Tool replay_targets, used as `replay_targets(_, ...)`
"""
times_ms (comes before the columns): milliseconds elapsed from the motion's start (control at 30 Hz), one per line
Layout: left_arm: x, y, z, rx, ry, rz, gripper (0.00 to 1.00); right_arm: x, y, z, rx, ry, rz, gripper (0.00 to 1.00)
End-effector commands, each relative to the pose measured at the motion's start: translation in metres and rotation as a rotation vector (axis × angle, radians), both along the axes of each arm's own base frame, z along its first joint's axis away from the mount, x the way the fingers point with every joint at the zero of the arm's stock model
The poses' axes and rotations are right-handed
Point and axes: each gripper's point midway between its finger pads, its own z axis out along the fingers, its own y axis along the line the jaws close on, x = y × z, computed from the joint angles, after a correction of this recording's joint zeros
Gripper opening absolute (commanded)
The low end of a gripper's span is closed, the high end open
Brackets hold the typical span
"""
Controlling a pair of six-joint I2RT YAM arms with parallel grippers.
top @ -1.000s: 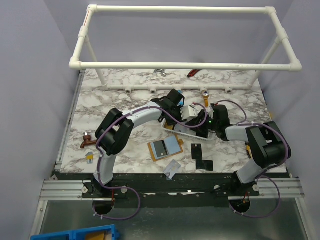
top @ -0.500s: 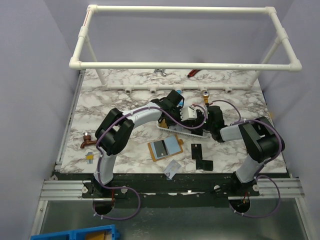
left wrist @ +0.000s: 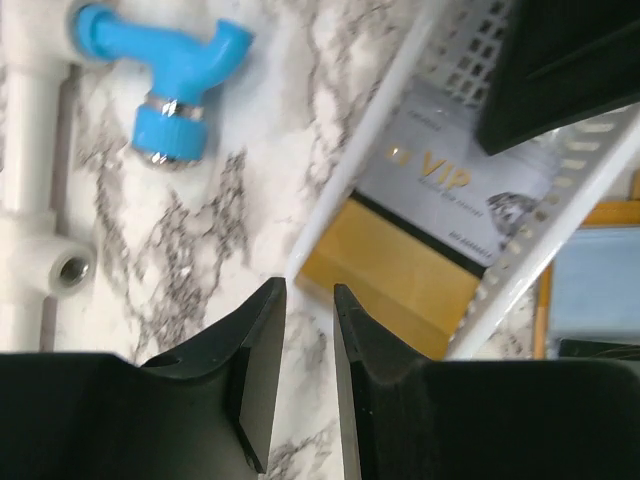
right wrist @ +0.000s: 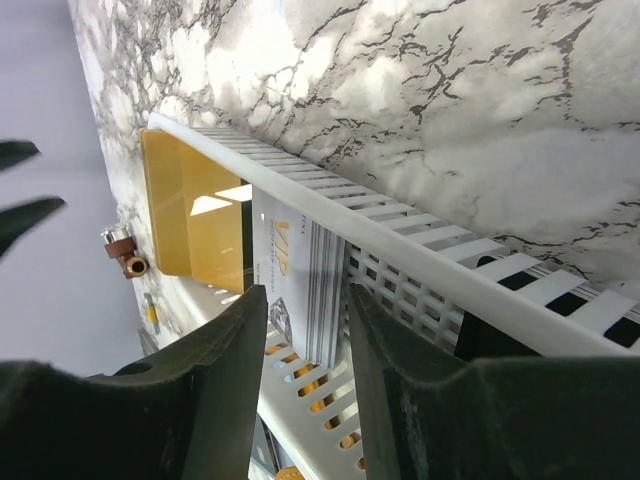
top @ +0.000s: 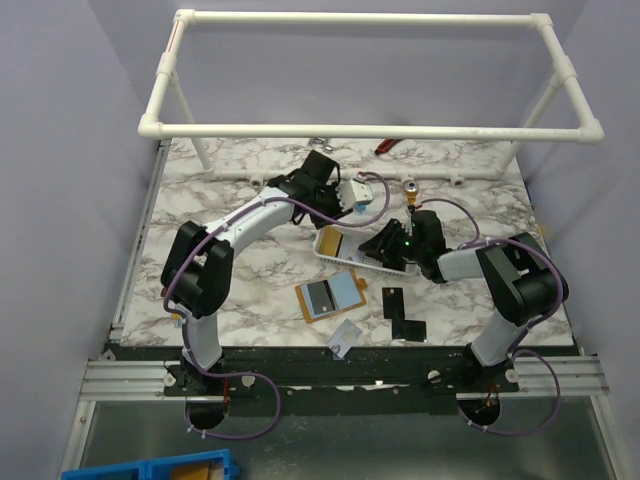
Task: Put the credit cards into the card holder
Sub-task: Pick up the credit card from the storage box.
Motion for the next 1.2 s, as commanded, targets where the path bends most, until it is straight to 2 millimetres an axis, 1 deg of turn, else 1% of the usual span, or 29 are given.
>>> replay_targets(0, 0.015, 0.035, 0.005, -0.002, 0.004, 0.098, 0.28, 0.006, -0.001, -0.007, -0.027, 0.009, -0.008, 0.42)
replay_targets(133, 0.028, 0.06, -0.014, 0.07, -0.05, 0.149, 0.28, 0.008, 0.002, -0.006, -0.013, 0.009, -0.007, 0.42)
replay_targets(233, 0.033, 0.071, -0.033, 0.139, -0.066, 0.167, 0.28, 0.008, 0.004, -0.006, -0.003, 0.011, -0.003, 0.42)
replay_targets(300, 0.032, 0.07, -0.043, 0.147, -0.053, 0.159, 0.28, 0.008, 0.006, -0.004, -0.003, 0.005, -0.001, 0.42)
replay_targets(433, 0.022, 0.062, -0.053, 0.164, -0.03, 0.127, 0.28, 0.009, 0.009, -0.001, 0.023, 0.002, 0.0, 0.42)
replay_targets(600, 0.008, 0.059, -0.056, 0.163, -0.018, 0.075, 0.28, 0.01, 0.017, 0.002, 0.084, 0.01, 0.011, 0.42)
replay_targets(733, 0.001, 0.057, -0.062, 0.188, -0.014, 0.037, 0.28, 0.013, 0.022, 0.012, 0.118, -0.006, 0.018, 0.42)
replay_targets(967, -0.002, 0.051, -0.056, 0.18, -0.029, 0.017, 0.28, 0.015, 0.027, 0.031, 0.15, -0.042, 0.03, 0.39)
replay_targets(1067, -0.002, 0.051, -0.056, 0.18, -0.029, 0.018, 0.28, 0.014, 0.028, 0.034, 0.159, -0.048, 0.036, 0.36)
replay_targets(1167, -0.002, 0.051, -0.056, 0.18, -0.029, 0.02, 0.28, 0.013, 0.028, 0.033, 0.158, -0.049, 0.037, 0.34)
